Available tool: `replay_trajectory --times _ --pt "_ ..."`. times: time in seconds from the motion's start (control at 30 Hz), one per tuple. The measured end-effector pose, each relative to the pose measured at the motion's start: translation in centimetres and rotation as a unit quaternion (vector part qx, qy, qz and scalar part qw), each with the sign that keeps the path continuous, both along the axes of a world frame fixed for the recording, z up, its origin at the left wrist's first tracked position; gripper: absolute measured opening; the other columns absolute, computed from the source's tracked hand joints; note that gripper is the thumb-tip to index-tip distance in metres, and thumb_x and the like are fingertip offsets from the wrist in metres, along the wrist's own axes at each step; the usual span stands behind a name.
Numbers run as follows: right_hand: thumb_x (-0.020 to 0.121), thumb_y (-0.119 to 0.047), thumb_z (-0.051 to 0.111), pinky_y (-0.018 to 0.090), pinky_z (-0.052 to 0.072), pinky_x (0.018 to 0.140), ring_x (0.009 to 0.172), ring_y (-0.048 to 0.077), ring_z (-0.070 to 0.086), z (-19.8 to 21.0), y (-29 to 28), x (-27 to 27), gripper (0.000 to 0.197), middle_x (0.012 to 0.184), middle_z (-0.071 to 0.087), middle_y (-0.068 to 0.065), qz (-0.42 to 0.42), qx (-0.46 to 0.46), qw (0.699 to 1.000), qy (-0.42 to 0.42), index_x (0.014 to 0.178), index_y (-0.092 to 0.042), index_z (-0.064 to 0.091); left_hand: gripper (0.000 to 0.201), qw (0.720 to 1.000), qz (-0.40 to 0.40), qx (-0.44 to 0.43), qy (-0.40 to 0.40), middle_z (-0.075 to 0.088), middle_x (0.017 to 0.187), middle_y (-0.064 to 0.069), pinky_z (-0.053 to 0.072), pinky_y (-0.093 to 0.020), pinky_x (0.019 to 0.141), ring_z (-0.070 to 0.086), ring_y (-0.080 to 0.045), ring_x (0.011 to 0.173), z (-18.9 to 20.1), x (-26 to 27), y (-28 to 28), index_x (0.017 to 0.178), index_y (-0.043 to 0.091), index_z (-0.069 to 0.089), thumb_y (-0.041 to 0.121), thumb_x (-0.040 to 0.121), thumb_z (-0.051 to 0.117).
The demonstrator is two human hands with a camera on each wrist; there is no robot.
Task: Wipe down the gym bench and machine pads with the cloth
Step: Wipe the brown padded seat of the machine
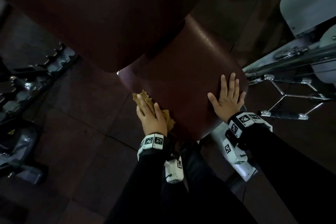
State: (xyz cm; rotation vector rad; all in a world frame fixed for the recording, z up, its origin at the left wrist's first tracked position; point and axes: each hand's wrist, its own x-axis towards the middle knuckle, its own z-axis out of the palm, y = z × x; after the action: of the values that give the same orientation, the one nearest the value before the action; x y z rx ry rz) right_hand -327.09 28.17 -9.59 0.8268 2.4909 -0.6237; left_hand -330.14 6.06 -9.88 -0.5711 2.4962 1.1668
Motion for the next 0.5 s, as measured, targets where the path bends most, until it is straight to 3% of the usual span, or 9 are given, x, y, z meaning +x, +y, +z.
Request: replay_trajectory --times 0.1,0.2,0.3,0.4,0.5 --pt "0.092 -0.053 0.040 0.049 -0.011 0.112 0.142 0.015 -0.019 1.2 -0.1 -0.3 0.076 0.154 -0.024 -0.007 -0.004 -0.008 1.000 0.009 0.148 -0.034 -0.007 0.062 0.998 -0.037 -0.039 -0.030 0.029 0.150 -0.010 0.043 -0.041 0.093 0.046 -0.031 0.125 1.0 0.3 -0.8 0.150 0.037 0.008 0.036 0.099 0.042" --pt "0.090 -0.039 0.054 0.051 0.001 0.114 0.145 0.019 -0.009 3.0 0.4 -0.4 0.076 0.158 -0.013 -0.002 -0.006 -0.040 0.999 0.024 0.150 -0.029 0.008 0.054 0.993 -0.070 -0.072 -0.058 0.046 0.135 -0.002 0.040 -0.032 0.079 0.057 -0.024 0.106 2.6 0.0 -2.2 0.146 0.039 0.024 0.035 0.097 0.045" --pt "0.089 -0.027 0.061 0.039 0.017 0.116 0.144 0.020 0.014 5.4 0.6 -0.5 0.063 0.158 0.010 0.003 -0.055 -0.138 0.987 0.056 0.145 -0.021 0.032 0.043 0.991 -0.115 -0.041 -0.047 0.049 0.125 0.007 0.036 -0.024 0.077 0.050 -0.006 0.088 5.2 -0.2 -3.1 0.136 0.042 0.040 0.034 0.094 0.048" --pt "0.087 -0.022 0.065 0.031 0.037 0.107 0.126 0.018 0.047 8.2 0.0 0.2 0.046 0.138 0.048 0.003 -0.082 -0.251 0.962 0.069 0.130 -0.021 0.052 0.040 0.984 -0.176 0.002 -0.037 0.050 0.124 0.011 0.041 -0.023 0.084 0.052 -0.003 0.094 8.3 -0.2 -3.1 0.128 0.038 0.049 0.033 0.089 0.054" --pt "0.086 -0.016 0.067 0.016 0.042 0.091 0.110 0.012 0.057 11.6 -0.9 1.1 0.038 0.119 0.059 -0.003 -0.062 -0.314 0.944 0.076 0.122 -0.022 0.058 0.039 0.974 -0.224 0.023 -0.031 0.054 0.118 0.011 0.044 -0.030 0.095 0.055 -0.011 0.109 11.5 -0.3 -2.7 0.125 0.038 0.053 0.027 0.088 0.058"
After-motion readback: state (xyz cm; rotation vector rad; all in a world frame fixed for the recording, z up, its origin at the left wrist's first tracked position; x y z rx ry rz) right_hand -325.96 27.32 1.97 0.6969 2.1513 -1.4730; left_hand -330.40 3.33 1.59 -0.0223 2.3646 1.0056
